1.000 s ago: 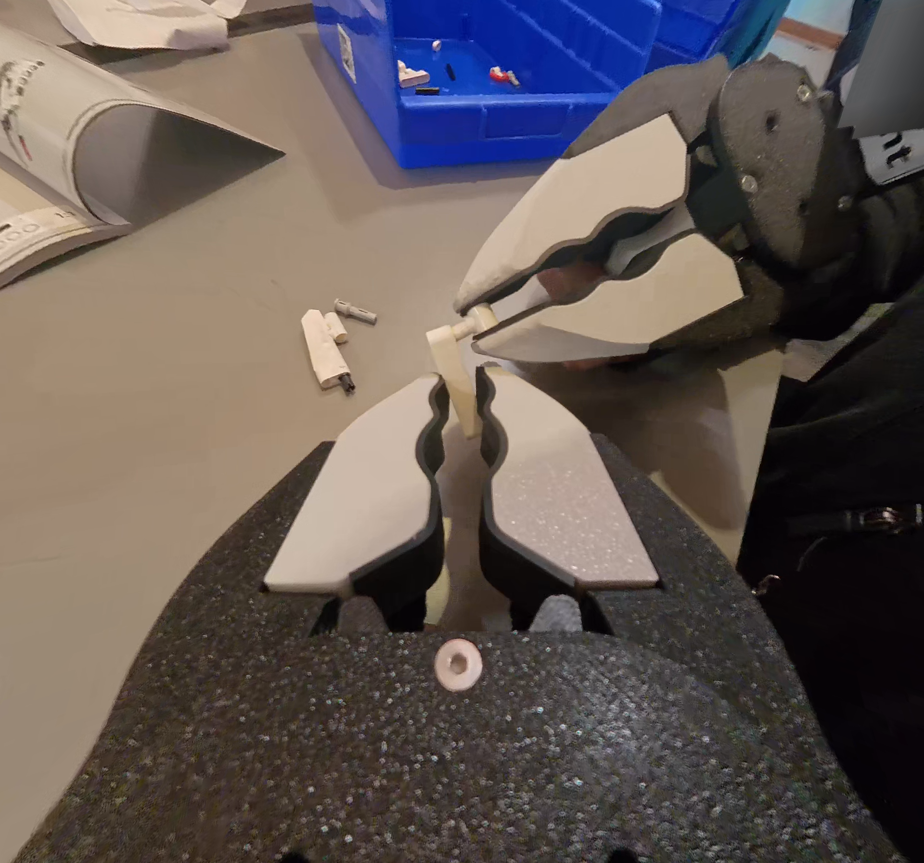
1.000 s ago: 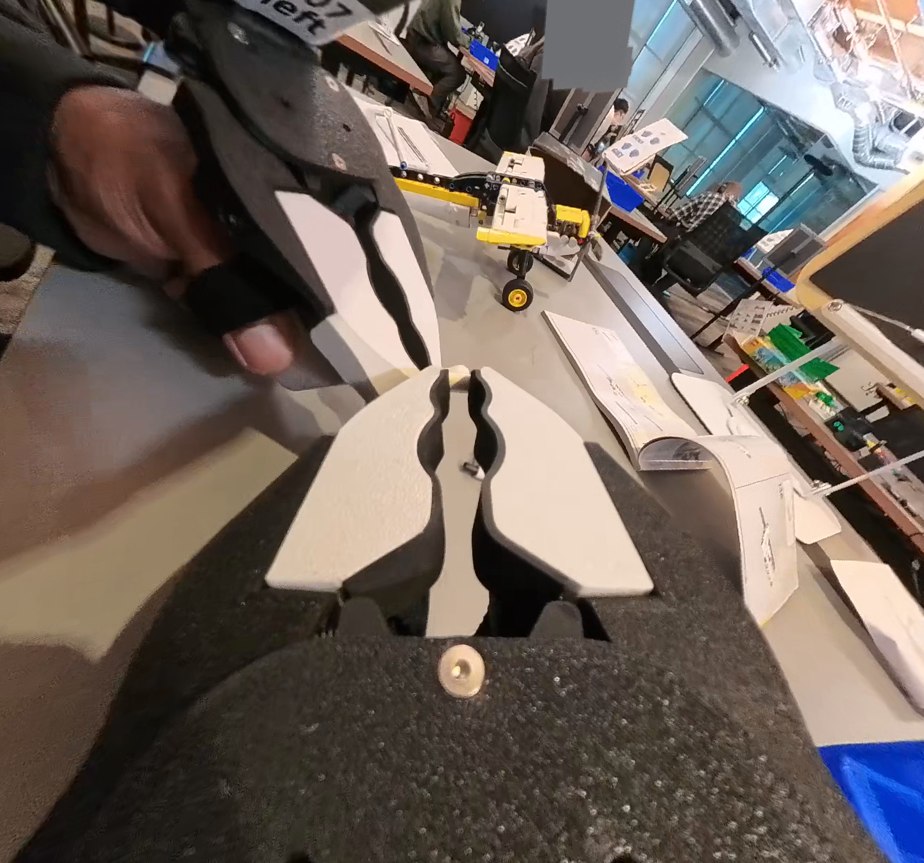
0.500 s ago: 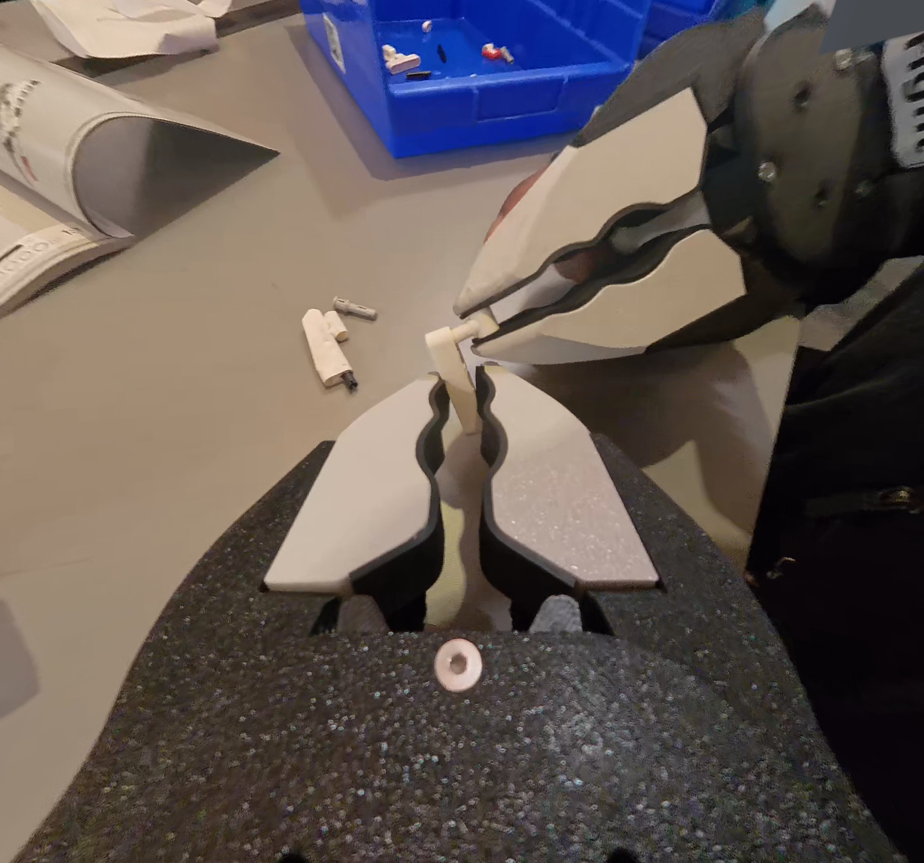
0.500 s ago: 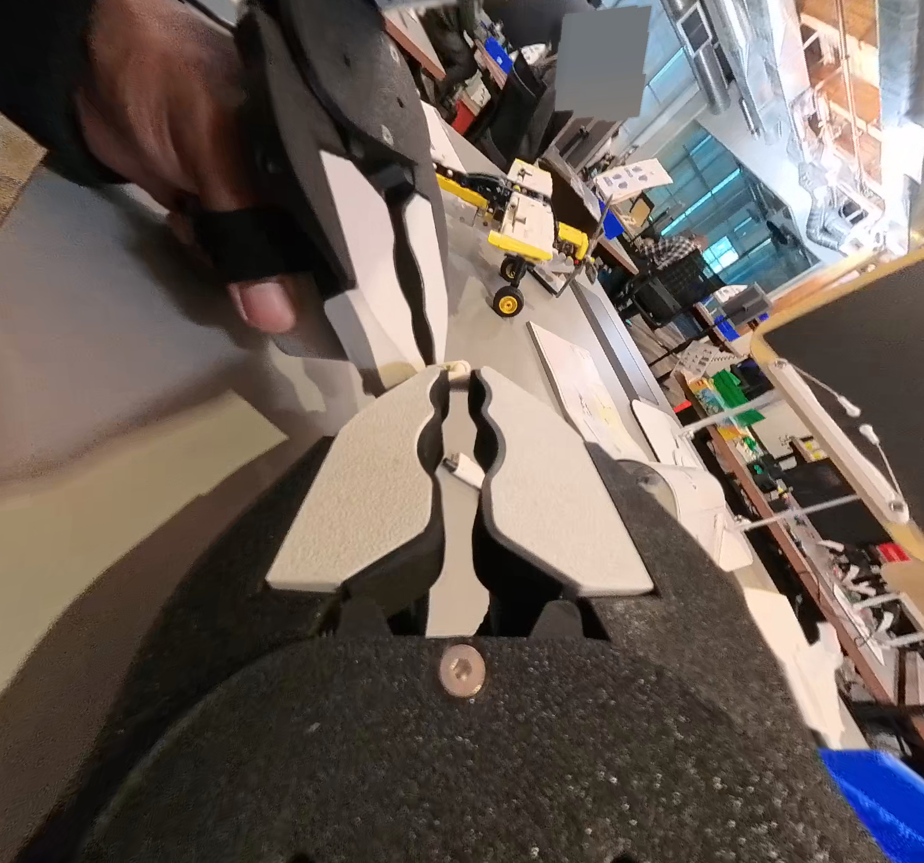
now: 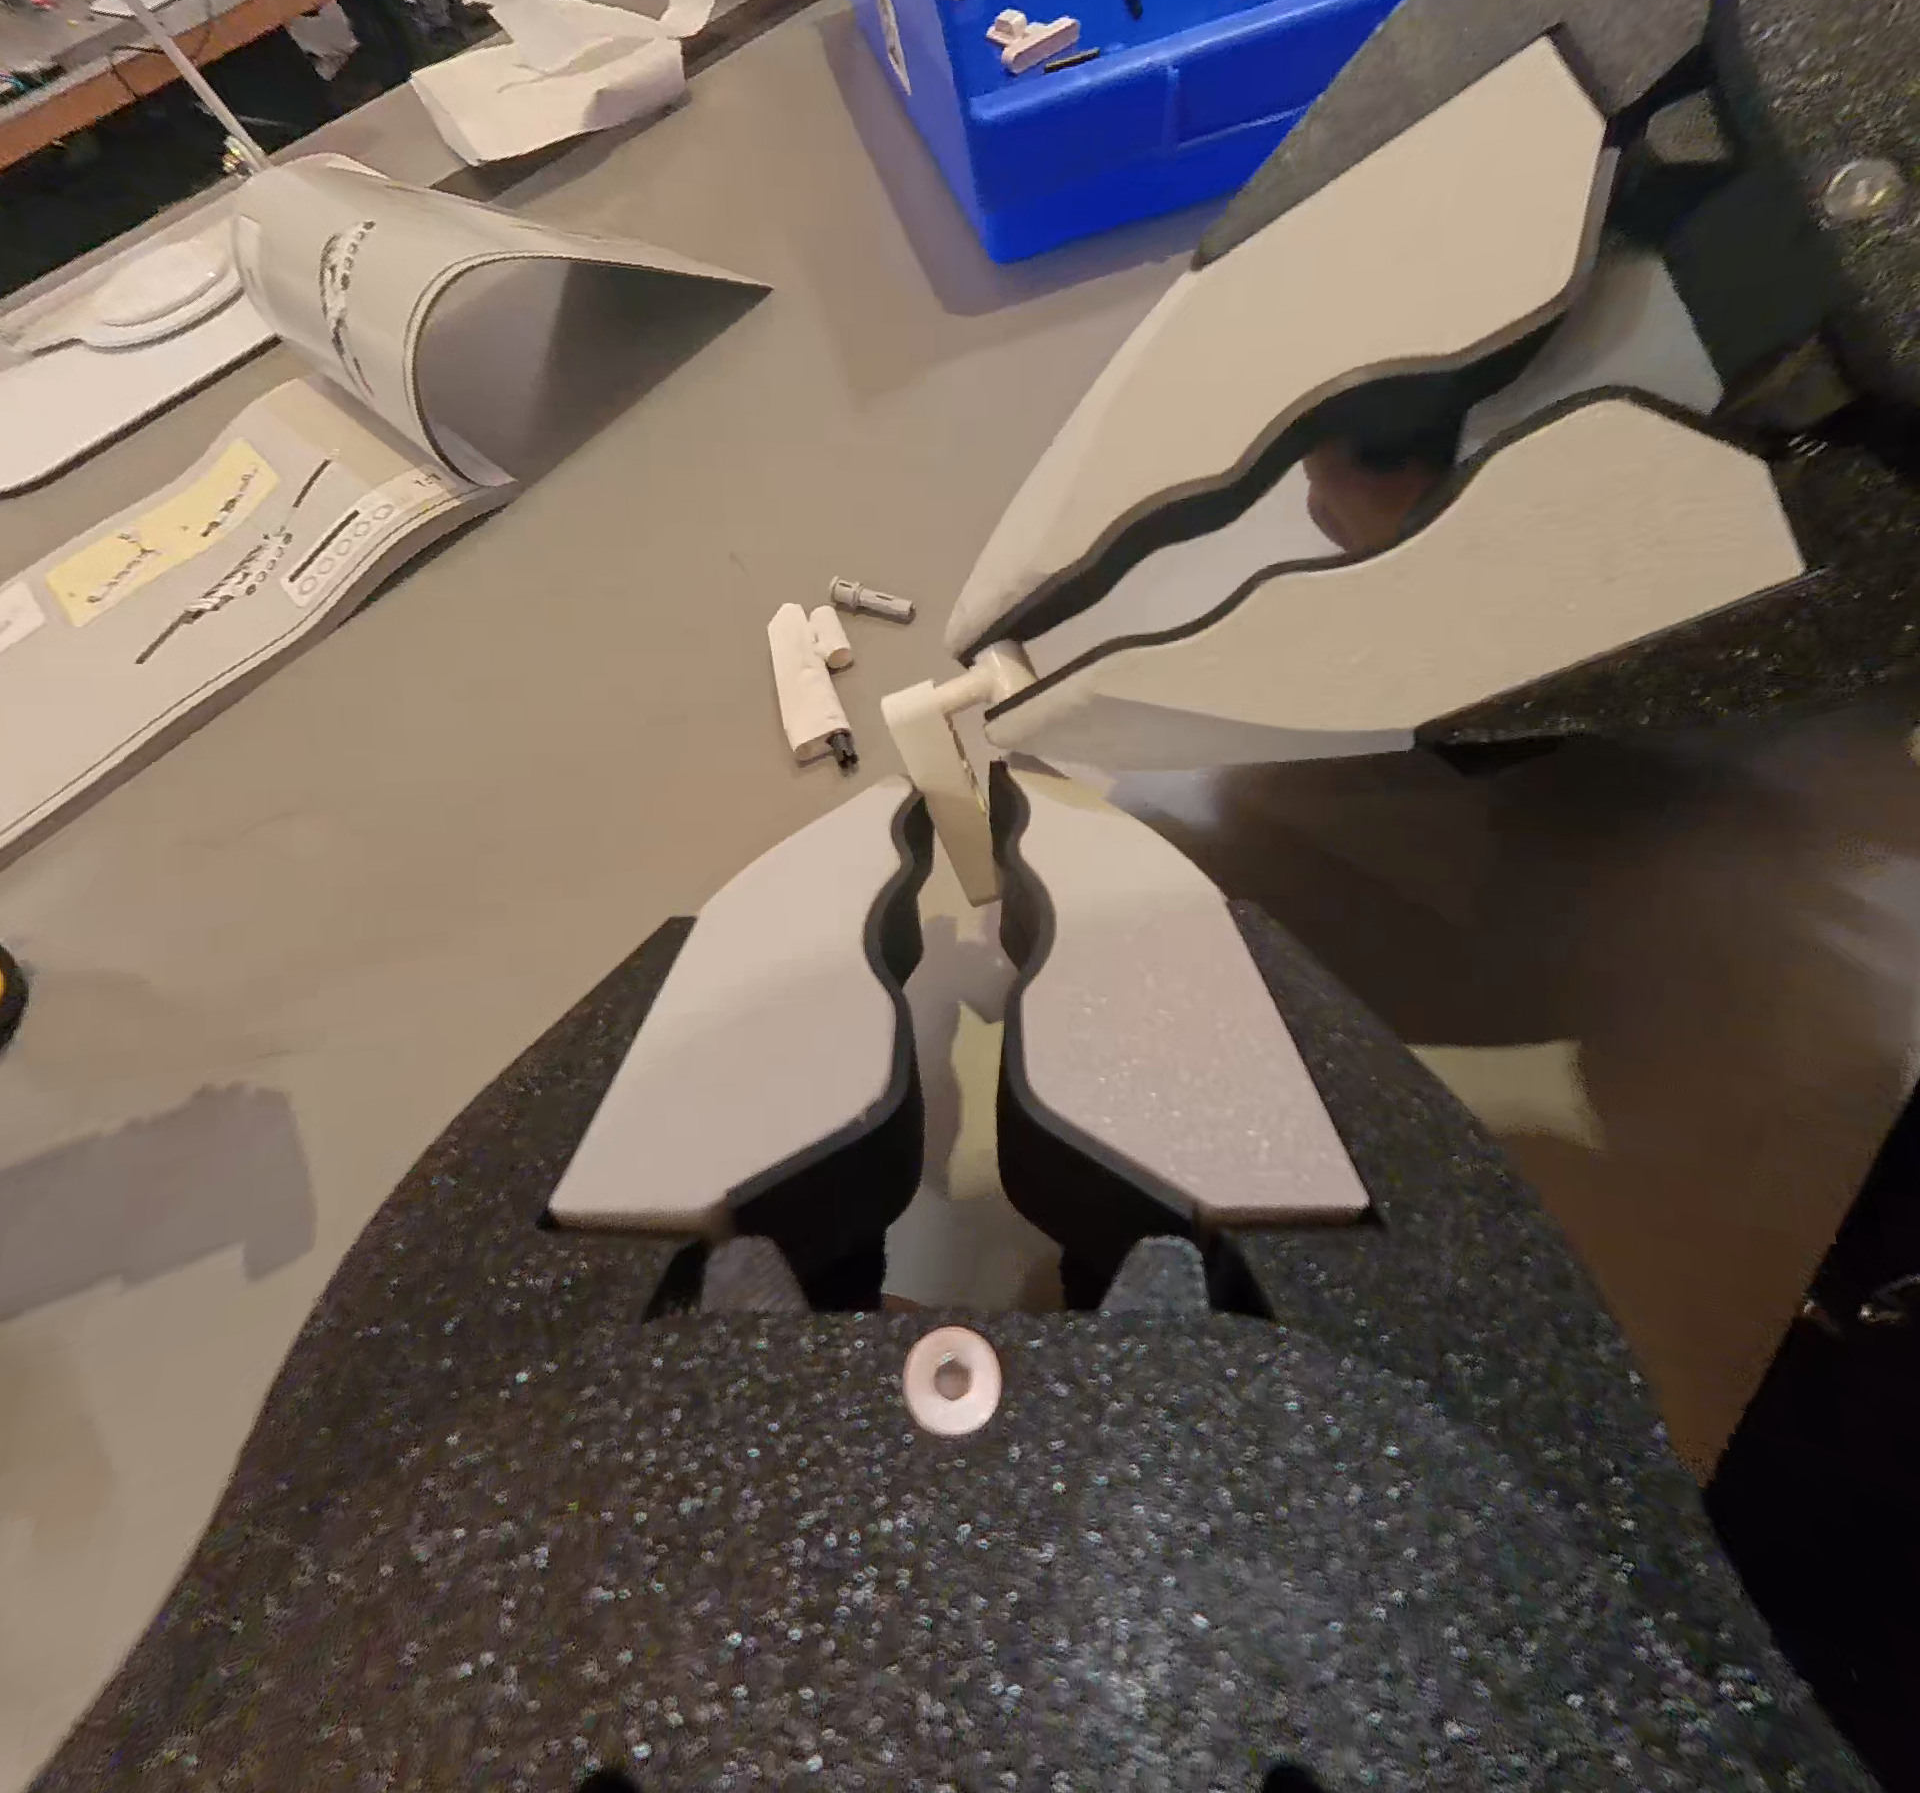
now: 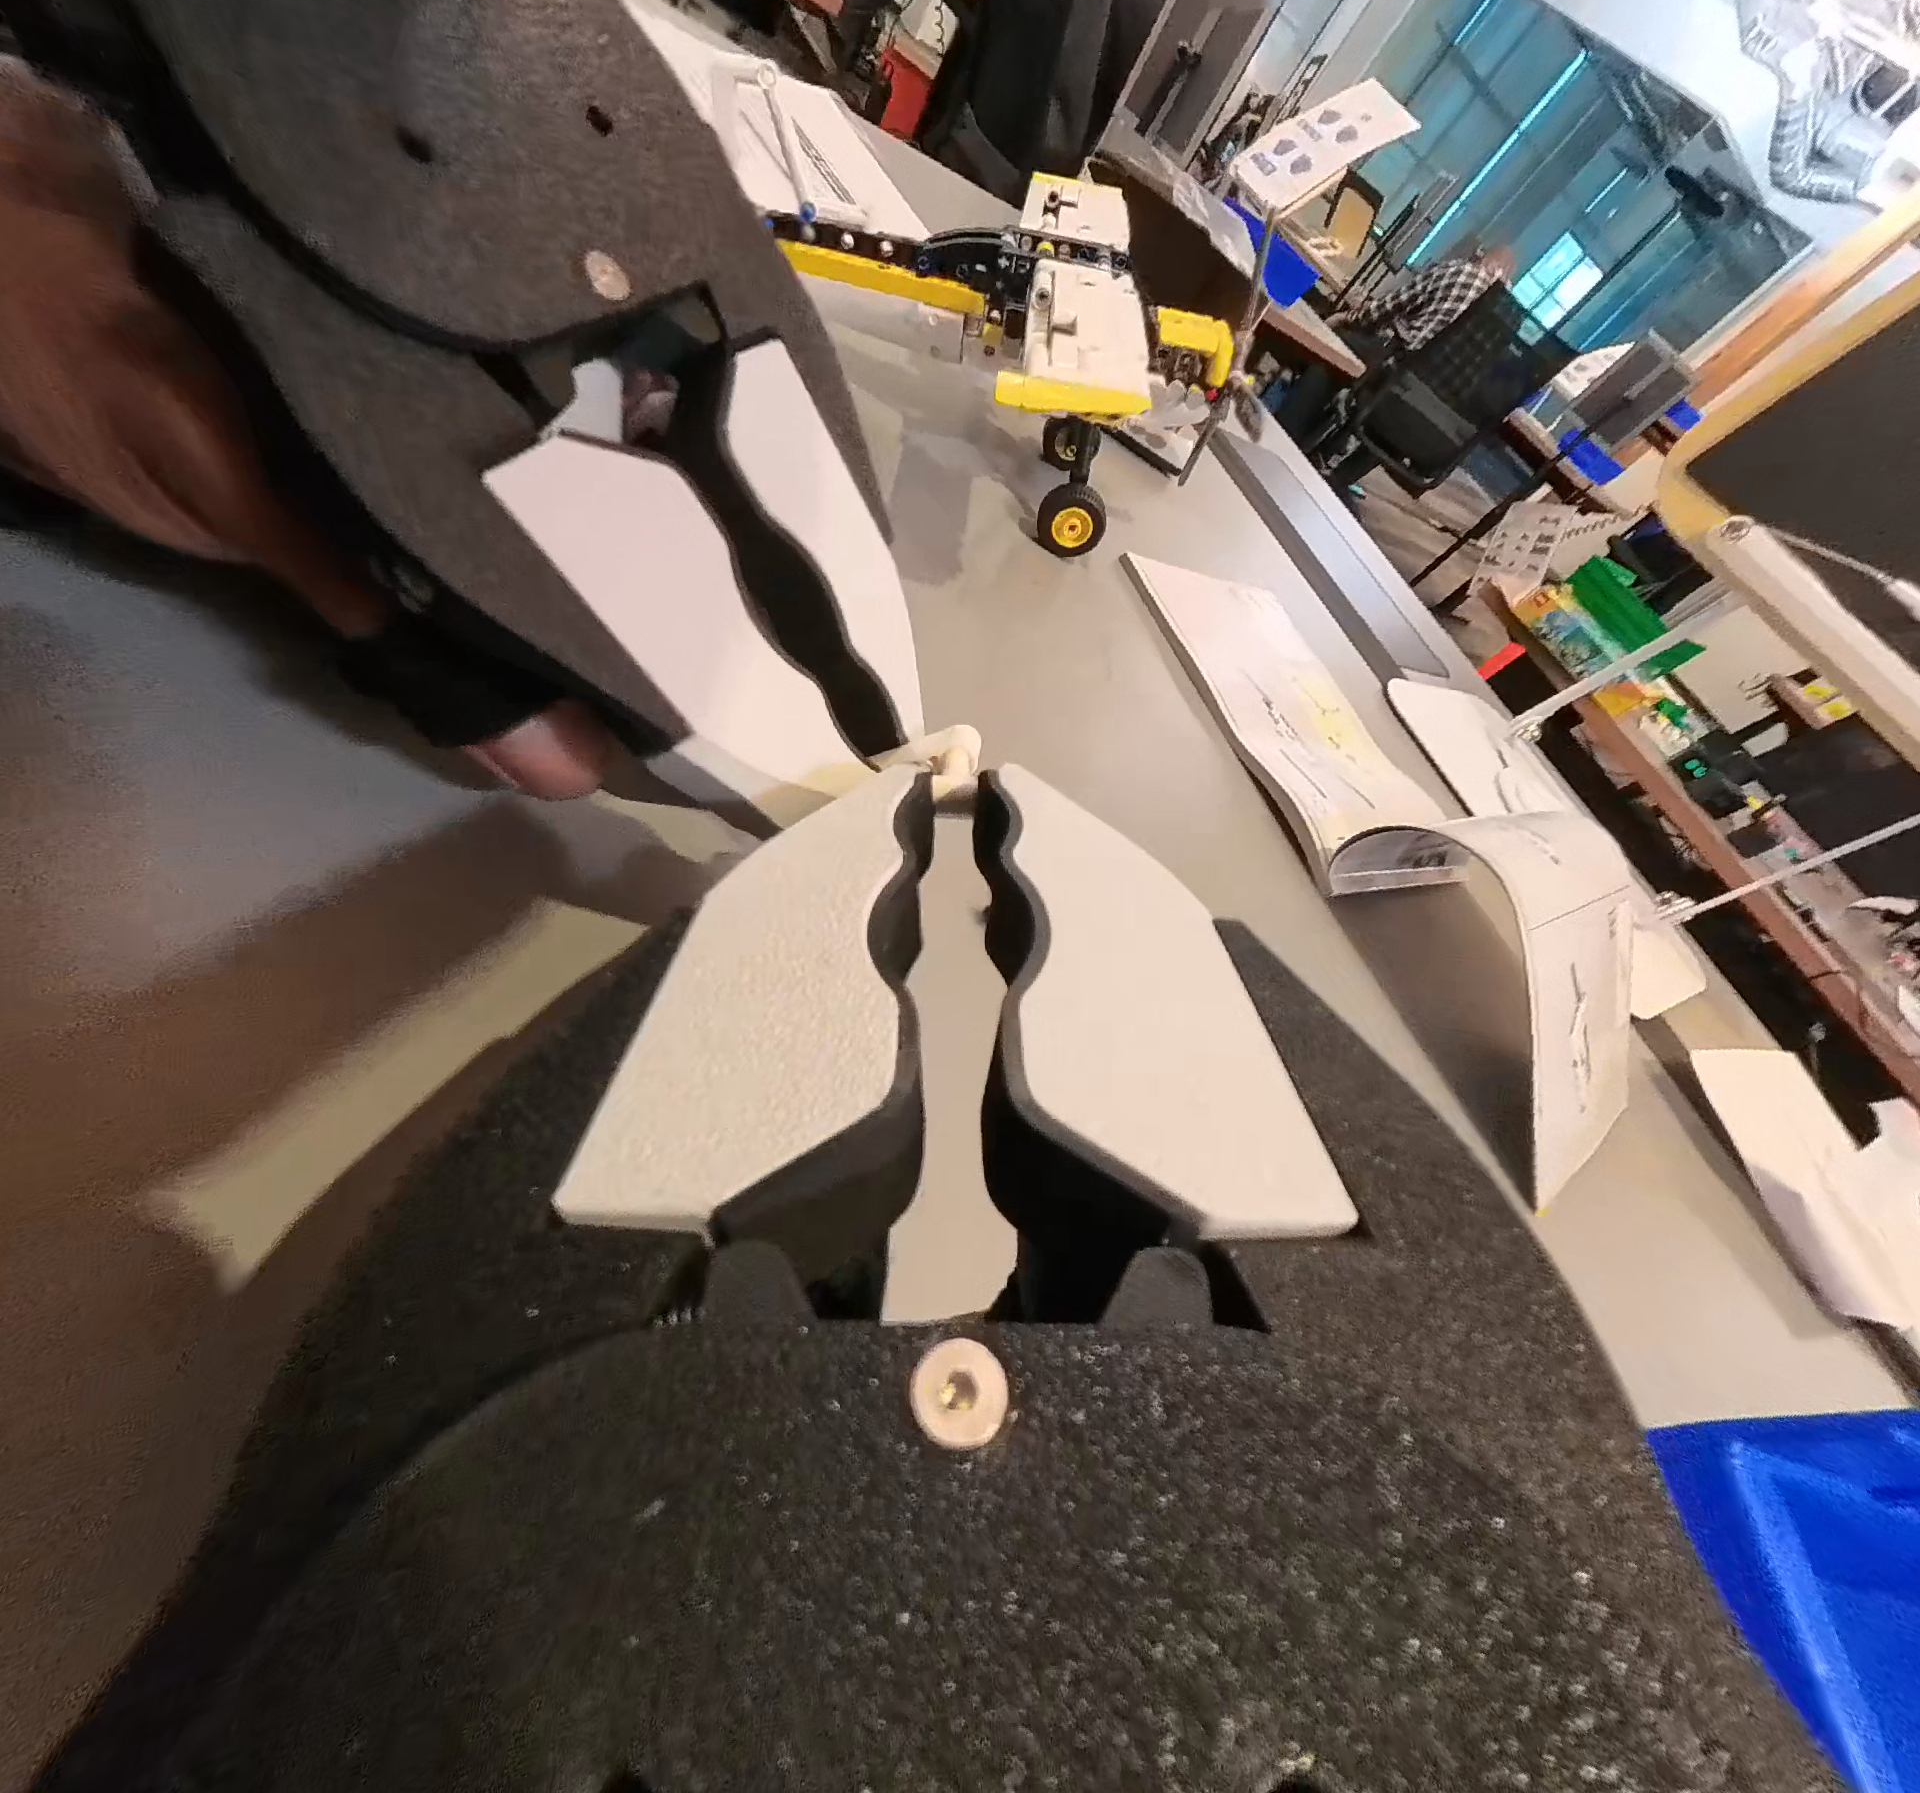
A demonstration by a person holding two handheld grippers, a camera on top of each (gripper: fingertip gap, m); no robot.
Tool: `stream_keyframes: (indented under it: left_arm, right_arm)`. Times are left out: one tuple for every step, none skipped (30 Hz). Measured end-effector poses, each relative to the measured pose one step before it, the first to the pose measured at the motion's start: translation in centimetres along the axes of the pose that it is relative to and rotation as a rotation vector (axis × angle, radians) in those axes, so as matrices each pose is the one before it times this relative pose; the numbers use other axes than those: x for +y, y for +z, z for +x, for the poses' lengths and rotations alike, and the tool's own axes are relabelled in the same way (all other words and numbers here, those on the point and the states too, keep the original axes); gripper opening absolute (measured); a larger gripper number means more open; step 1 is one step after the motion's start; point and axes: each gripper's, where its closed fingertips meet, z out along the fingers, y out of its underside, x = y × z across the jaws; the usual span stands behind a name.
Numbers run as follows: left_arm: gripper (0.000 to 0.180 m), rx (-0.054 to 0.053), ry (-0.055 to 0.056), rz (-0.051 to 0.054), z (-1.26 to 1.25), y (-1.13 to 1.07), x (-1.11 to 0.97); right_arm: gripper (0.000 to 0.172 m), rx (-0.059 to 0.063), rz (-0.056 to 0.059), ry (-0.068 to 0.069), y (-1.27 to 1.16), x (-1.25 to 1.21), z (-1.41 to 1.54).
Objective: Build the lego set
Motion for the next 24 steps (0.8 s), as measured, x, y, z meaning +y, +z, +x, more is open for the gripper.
stream_keyframes:
  left_arm:
    - [0.01,-0.0129,0.0056,-0.0016,-0.06,0.036,0.026]
    - [0.01,-0.0105,0.0053,-0.0037,-0.066,0.025,0.045]
    - [0.01,-0.0089,0.0037,-0.0013,-0.041,0.008,0.033]
    - [0.01,-0.0094,0.0066,-0.0021,-0.034,0.015,0.039]
    - [0.01,-0.0062,0.0048,0.0005,-0.012,-0.005,0.01]
    - [0.01,0.0013,-0.0037,-0.0005,-0.004,0.008,0.023]
    - [0.01,0.0026,-0.002,-0.0005,0.01,0.009,0.008]
    - [0.01,0.0046,-0.0031,0.0021,0.018,-0.021,-0.017]
    - [0.01,0.0066,-0.0054,0.0061,0.022,-0.051,-0.064]
    - [0.01,0.0049,-0.0043,0.0024,0.02,-0.025,-0.016]
    - [0.01,-0.0014,0.0,-0.0017,-0.021,0.012,0.021]
    - [0.01,0.0016,0.0016,-0.0032,0.037,0.033,0.029]
    - [0.01,-0.0012,0.0018,-0.0044,0.004,0.046,0.043]
    - [0.01,0.0017,-0.0032,-0.0008,-0.003,0.009,0.012]
    - [0.01,0.0056,-0.0082,0.0004,-0.008,-0.011,0.006]
    - [0.01,0.0069,-0.0074,0.0038,0.011,-0.028,-0.042]
    - [0.011,0.0085,-0.0086,0.0046,0.007,-0.037,-0.051]
    - [0.011,0.0031,-0.0033,0.005,-0.001,-0.048,-0.055]
    - [0.01,-0.0001,0.0005,0.0055,0.009,-0.062,-0.054]
    - [0.01,0.0025,-0.0006,0.0072,0.016,-0.063,-0.075]
    - [0.01,0.0059,-0.0039,0.0107,0.024,-0.106,-0.123]
    - [0.01,0.0099,-0.0068,0.0124,0.043,-0.109,-0.133]
    - [0.01,0.0148,-0.0125,0.0143,0.035,-0.138,-0.162]
    - [0.01,0.0129,-0.0096,0.0179,0.058,-0.151,-0.205]
  right_arm:
    - [0.008,-0.0022,-0.0022,0.0157,0.026,0.026,0.001]
    - [0.008,-0.0046,-0.0016,0.0195,0.028,0.015,-0.015]
    - [0.008,-0.005,-0.0027,0.0214,0.016,0.027,-0.01]
    - [0.008,-0.0039,-0.0013,0.0218,0.008,-0.006,-0.029]
    - [0.008,-0.0032,-0.0002,0.0212,-0.002,0.003,-0.044]
    - [0.008,-0.0029,-0.0009,0.021,0.004,0.023,0.0]
    - [0.008,-0.0038,-0.0008,0.0226,0.014,0.012,-0.001]
    - [0.008,-0.0042,0.0019,0.0185,0.006,-0.012,0.012]
    - [0.008,-0.0027,0.0019,0.0116,-0.017,-0.038,0.001]
    - [0.008,-0.0009,0.002,0.0088,-0.012,-0.047,0.0]
    - [0.008,0.0011,-0.0017,0.0077,0.014,0.009,0.008]
    - [0.008,0.0037,-0.0037,0.0089,0.027,0.02,0.045]
    - [0.008,0.0042,-0.0035,0.0144,0.008,0.017,0.062]
    - [0.008,0.0031,-0.0037,0.0168,0.008,0.005,0.026]
    - [0.008,0.0046,-0.0031,0.0152,0.033,-0.004,0.006]
    - [0.008,0.0021,0.0004,0.0168,0.023,-0.057,0.017]
    - [0.008,-0.0004,-0.0001,0.0204,0.014,-0.044,0.025]
    - [0.008,0.0014,0.0016,0.0189,0.001,-0.063,0.005]
    - [0.008,0.0031,0.0026,0.0153,-0.014,-0.068,-0.024]
    - [0.008,0.0017,0.0047,0.0148,-0.041,-0.091,-0.027]
    - [0.008,-0.0017,0.0077,0.0172,-0.054,-0.12,-0.028]
    - [0.008,-0.0038,0.009,0.0193,-0.061,-0.142,-0.043]
    - [0.008,-0.0033,0.0114,0.018,-0.063,-0.165,-0.054]
    - [0.008,-0.0034,0.0138,0.0181,-0.067,-0.198,-0.08]
